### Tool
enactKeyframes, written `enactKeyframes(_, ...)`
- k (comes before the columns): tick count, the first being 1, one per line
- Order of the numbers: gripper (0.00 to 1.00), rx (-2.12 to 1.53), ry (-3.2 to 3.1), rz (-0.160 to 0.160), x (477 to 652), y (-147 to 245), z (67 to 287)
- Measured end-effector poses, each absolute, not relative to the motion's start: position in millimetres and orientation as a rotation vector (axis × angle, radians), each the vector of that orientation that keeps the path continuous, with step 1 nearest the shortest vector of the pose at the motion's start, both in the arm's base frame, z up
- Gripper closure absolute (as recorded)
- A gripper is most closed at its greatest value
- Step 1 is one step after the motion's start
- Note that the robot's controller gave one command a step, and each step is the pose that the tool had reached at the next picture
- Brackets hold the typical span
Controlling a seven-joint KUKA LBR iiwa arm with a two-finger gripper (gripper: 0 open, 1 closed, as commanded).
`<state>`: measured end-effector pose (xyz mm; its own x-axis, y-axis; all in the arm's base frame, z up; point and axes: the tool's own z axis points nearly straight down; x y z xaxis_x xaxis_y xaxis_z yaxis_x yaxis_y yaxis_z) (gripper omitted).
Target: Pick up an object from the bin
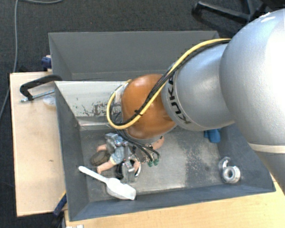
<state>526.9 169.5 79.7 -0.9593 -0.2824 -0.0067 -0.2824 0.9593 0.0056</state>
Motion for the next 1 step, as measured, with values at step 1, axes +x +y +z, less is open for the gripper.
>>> enactKeyframes(1, 1.00, -0.513, 3.099, 0.012, 537.2, 151.5, 83.7)
